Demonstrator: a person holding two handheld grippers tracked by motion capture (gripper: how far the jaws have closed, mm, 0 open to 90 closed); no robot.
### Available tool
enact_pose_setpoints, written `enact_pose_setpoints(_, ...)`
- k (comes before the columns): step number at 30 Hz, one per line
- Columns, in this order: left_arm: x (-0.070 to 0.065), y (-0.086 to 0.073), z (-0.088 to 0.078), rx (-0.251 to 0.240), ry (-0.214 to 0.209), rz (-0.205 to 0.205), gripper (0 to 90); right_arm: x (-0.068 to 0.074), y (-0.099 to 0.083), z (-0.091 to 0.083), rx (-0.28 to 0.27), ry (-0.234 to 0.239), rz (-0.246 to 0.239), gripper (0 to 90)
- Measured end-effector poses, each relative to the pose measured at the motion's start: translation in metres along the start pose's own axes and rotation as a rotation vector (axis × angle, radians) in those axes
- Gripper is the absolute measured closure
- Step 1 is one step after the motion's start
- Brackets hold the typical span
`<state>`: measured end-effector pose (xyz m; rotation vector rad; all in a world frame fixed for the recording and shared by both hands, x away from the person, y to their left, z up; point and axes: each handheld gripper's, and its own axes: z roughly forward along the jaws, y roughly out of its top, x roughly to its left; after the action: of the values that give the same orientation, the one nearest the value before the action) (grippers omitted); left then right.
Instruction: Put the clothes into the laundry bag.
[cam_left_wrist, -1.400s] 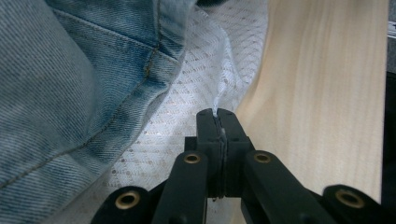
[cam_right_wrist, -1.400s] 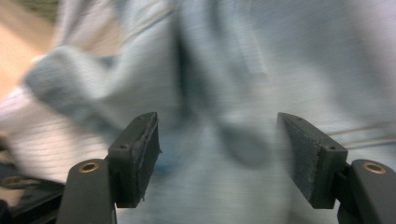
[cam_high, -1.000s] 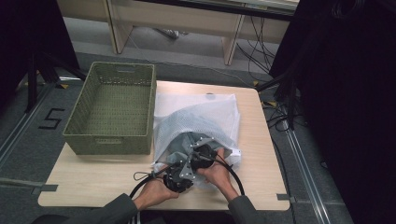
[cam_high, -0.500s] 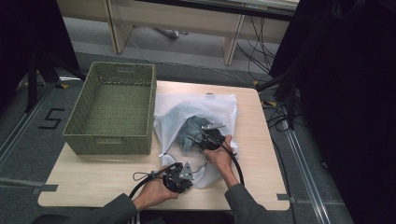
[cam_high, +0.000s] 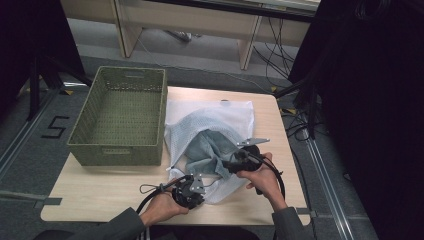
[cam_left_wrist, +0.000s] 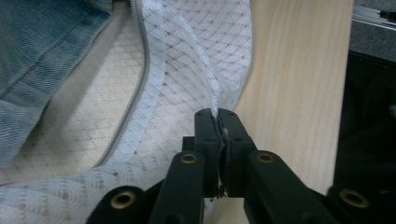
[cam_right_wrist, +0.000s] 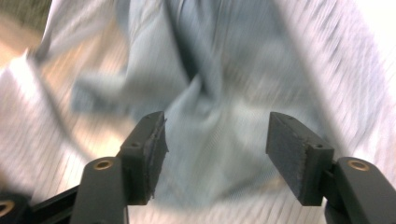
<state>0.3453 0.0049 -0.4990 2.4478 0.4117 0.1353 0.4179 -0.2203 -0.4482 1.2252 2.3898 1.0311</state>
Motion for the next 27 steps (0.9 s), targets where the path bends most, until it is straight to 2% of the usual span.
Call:
enact_pose_setpoints(1, -0.002, 0.002, 0.001, -0.053, -0.009, -0.063, 82.4, 0.000, -0.003, -0.003, 0.039, 0.015, 0.002, 38.0)
enact_pose_setpoints(2, 0.000, 0.005, -0.001, -0.057, -0.005, -0.032, 72.1, 0.002, -0.009, -0.003, 0.039, 0.013, 0.006, 37.7)
enact_pose_setpoints(3, 0.000, 0.007, -0.001, -0.079, 0.002, -0.039, 63.8, 0.002, -0.012, -0.003, 0.050, 0.026, 0.032, 37.2)
enact_pose_setpoints(4, 0.000, 0.010, -0.001, -0.089, 0.005, -0.035, 56.9, 0.000, -0.013, -0.002, 0.048, 0.027, 0.010, 37.1)
enact_pose_setpoints(5, -0.001, 0.014, 0.003, -0.122, 0.020, -0.056, 50.2, 0.001, -0.014, -0.004, 0.073, 0.032, 0.030, 37.1)
enact_pose_setpoints(6, -0.002, 0.019, 0.008, -0.129, 0.011, -0.066, 46.0, 0.002, -0.015, -0.001, 0.047, 0.026, 0.033, 36.7)
enact_pose_setpoints(7, -0.003, 0.021, 0.012, -0.127, 0.003, -0.089, 43.9, 0.004, -0.016, 0.001, 0.061, 0.027, 0.048, 36.0)
enact_pose_setpoints(8, -0.004, 0.022, 0.017, -0.109, 0.008, -0.070, 43.2, 0.004, -0.018, 0.003, 0.067, 0.013, 0.024, 36.0)
enact_pose_setpoints(10, -0.006, 0.023, 0.024, -0.073, 0.025, -0.045, 47.2, 0.007, -0.019, 0.008, 0.091, 0.022, 0.025, 36.0)
enact_pose_setpoints(12, -0.007, 0.021, 0.025, -0.063, 0.061, -0.020, 60.8, 0.010, -0.022, 0.015, 0.132, 0.017, 0.024, 36.5)
enact_pose_setpoints(13, -0.006, 0.021, 0.025, -0.061, 0.049, -0.036, 70.2, 0.011, -0.024, 0.019, 0.142, 0.008, 0.006, 39.8)
enact_pose_setpoints(14, -0.005, 0.021, 0.025, -0.065, 0.042, -0.040, 75.5, 0.012, -0.027, 0.023, 0.148, -0.002, -0.018, 43.8)
enact_pose_setpoints(15, -0.005, 0.020, 0.025, -0.076, 0.050, -0.039, 80.1, 0.014, -0.030, 0.027, 0.145, 0.003, -0.015, 51.3)
enact_pose_setpoints(16, -0.004, 0.019, 0.025, -0.080, 0.053, -0.031, 83.1, 0.014, -0.032, 0.032, 0.150, 0.003, -0.039, 57.7)
enact_pose_setpoints(17, -0.004, 0.019, 0.025, -0.081, 0.056, -0.026, 84.5, 0.014, -0.032, 0.034, 0.162, -0.010, -0.053, 64.5)
enact_pose_setpoints(18, -0.004, 0.018, 0.026, -0.086, 0.051, -0.041, 85.8, 0.014, -0.031, 0.037, 0.156, -0.027, -0.060, 70.4)
enact_pose_setpoints(19, -0.005, 0.018, 0.026, -0.088, 0.050, -0.043, 86.3, 0.013, -0.030, 0.039, 0.149, -0.039, -0.071, 72.6)
enact_pose_setpoints(20, -0.005, 0.018, 0.025, -0.080, 0.043, -0.026, 87.1, 0.014, -0.029, 0.045, 0.105, -0.053, -0.075, 75.0)
enact_pose_setpoints(21, -0.005, 0.018, 0.024, -0.075, 0.049, -0.027, 87.7, 0.017, -0.026, 0.048, 0.116, -0.061, -0.067, 76.4)
enact_pose_setpoints(22, -0.005, 0.018, 0.025, -0.077, 0.051, -0.026, 87.8, 0.017, -0.025, 0.050, 0.112, -0.068, -0.088, 77.1)
enact_pose_setpoints(23, -0.006, 0.018, 0.025, -0.080, 0.051, -0.034, 87.9, 0.019, -0.022, 0.052, 0.111, -0.073, -0.082, 77.9)
enact_pose_setpoints(24, -0.006, 0.018, 0.025, -0.078, 0.050, -0.031, 88.1, 0.019, -0.018, 0.053, 0.126, -0.073, -0.098, 78.2)
enact_pose_setpoints(26, -0.005, 0.018, 0.024, -0.072, 0.052, -0.007, 88.2, 0.023, -0.010, 0.061, 0.089, -0.081, -0.079, 78.3)
enact_pose_setpoints(27, -0.005, 0.018, 0.024, -0.071, 0.054, -0.001, 88.2, 0.024, -0.006, 0.066, 0.078, -0.081, -0.099, 78.3)
